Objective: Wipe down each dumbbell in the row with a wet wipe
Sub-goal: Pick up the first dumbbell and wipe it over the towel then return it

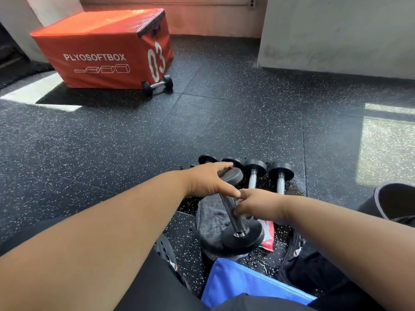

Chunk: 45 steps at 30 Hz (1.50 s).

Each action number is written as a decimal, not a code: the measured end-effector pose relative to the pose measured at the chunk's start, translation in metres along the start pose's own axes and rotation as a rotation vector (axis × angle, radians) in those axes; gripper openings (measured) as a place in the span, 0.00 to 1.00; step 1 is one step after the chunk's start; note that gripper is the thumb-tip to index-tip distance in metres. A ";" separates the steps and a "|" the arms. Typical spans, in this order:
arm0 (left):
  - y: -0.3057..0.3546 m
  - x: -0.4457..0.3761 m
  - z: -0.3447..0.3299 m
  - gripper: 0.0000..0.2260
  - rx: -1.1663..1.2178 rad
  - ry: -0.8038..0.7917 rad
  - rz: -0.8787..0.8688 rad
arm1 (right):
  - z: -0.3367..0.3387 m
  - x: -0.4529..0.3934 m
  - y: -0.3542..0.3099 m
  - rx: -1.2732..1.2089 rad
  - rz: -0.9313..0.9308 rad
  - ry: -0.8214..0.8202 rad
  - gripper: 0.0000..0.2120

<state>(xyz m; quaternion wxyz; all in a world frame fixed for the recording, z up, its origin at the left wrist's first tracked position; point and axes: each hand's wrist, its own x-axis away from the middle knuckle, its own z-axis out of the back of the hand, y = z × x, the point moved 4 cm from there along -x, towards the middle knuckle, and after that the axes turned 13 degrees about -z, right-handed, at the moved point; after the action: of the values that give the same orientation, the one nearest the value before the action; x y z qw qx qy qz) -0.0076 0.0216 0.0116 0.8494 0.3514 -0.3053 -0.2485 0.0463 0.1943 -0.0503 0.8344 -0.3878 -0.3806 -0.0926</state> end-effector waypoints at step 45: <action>-0.057 -0.005 0.001 0.14 0.680 0.612 0.422 | 0.064 -0.070 0.021 -0.602 -0.194 0.263 0.07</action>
<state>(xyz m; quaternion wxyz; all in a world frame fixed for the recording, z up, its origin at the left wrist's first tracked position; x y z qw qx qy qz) -0.0239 -0.0116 -0.0322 0.7691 0.5957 -0.1703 0.1569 -0.0291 0.2453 -0.0858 0.7115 -0.5635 -0.2606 -0.3289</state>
